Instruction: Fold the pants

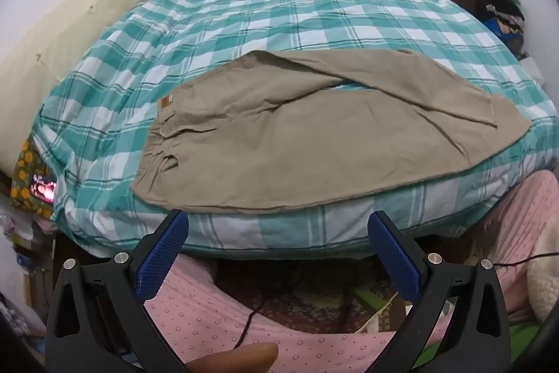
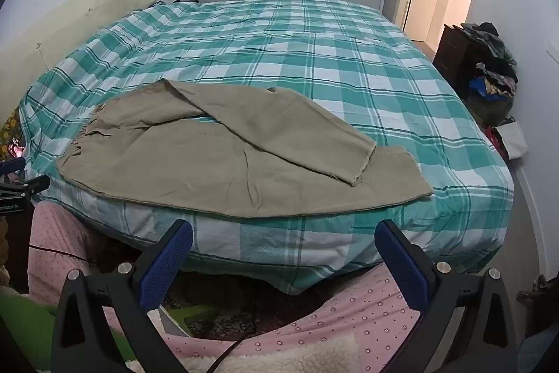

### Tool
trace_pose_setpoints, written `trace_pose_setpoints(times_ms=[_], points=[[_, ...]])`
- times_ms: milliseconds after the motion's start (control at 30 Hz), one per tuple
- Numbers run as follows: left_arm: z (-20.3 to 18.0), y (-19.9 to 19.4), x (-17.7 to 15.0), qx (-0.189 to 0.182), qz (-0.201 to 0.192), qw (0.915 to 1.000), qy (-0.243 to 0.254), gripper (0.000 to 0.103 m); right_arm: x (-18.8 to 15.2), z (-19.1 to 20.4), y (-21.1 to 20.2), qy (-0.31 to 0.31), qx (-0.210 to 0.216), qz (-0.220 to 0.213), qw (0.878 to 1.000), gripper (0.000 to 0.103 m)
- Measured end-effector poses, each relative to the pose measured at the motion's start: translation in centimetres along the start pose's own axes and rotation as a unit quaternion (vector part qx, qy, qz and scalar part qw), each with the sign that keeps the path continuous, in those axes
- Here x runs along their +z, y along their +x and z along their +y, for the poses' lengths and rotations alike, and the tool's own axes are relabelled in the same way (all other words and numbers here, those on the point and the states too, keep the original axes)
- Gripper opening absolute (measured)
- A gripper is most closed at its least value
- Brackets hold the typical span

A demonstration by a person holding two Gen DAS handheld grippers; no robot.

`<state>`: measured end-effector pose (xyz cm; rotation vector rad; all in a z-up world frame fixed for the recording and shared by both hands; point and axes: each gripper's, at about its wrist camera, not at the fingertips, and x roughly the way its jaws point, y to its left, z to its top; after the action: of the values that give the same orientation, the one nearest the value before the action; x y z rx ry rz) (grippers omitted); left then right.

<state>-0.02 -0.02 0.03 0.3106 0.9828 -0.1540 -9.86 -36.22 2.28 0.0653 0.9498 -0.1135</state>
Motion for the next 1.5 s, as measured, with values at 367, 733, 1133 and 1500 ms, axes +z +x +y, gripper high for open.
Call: trace_pose_setpoints(times_ms=[367,733,1133,1500], points=[[0.03,-0.3,-0.02,-0.01,-0.003,0.9999,-0.002,0.102,-0.28,0.3,-0.02,-0.003,0.008,-0.002,1.0,0.103],[-0.22,0.03,-0.18,-0.02,0.003,0.9998,-0.004,0.103,-0.34,1.01,-0.19,-0.004,0.028,-0.005,1.0,0.103],[-0.63,-0.04,-0.34,-0.032,0.001,0.9995,0.0,0.102,-0.36,0.84,-0.31,0.0,0.037,-0.006,0.999,0.103],[-0.84,0.13,-0.29,-0.033,0.006,0.9994,0.001,0.102,-0.71,0.46,0.13,0.002,0.042,0.001,0.999,0.102]])
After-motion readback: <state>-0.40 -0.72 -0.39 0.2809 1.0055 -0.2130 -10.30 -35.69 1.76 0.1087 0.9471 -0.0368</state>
